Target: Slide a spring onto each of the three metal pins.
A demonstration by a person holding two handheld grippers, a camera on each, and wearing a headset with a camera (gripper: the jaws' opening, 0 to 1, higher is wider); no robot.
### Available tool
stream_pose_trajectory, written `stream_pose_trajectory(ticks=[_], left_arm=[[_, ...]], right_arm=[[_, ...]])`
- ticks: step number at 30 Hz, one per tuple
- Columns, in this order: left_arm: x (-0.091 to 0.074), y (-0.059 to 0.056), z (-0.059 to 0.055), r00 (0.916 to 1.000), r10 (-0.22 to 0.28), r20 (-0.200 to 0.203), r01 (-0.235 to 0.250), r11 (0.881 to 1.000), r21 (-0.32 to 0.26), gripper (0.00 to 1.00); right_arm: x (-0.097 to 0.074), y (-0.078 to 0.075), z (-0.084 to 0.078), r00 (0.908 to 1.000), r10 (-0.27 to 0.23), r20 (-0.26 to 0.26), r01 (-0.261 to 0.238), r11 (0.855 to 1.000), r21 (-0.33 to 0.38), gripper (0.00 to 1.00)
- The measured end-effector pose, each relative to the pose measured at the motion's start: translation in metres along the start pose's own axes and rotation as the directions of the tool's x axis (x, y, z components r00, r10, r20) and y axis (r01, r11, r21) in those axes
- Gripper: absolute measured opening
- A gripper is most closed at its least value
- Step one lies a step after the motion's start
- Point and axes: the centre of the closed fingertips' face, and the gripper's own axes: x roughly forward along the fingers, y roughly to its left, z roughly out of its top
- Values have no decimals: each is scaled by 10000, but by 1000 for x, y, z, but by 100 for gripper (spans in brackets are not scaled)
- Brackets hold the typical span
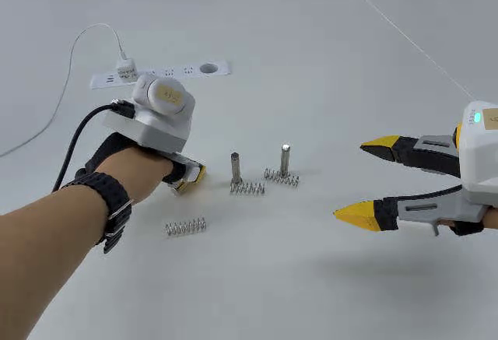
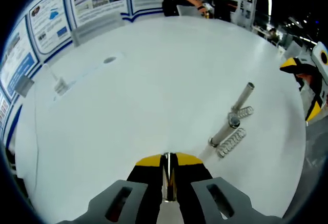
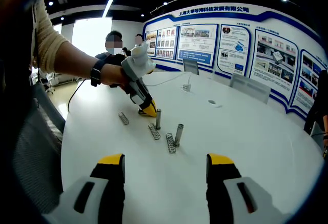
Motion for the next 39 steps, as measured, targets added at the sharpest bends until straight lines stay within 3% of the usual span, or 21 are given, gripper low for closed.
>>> stream_pose_trajectory(ticks=[17, 39], left_arm=[[-23, -2, 15, 9974, -182, 700, 209, 9991, -374, 7], [-51, -3, 9, 9889, -294, 1454, 395, 9970, -670, 8]], right_arm=[[1, 1, 1, 10000, 49, -20, -49, 10000, -31, 65], [4, 2, -1, 9999, 125, -111, -126, 9999, -52, 66]])
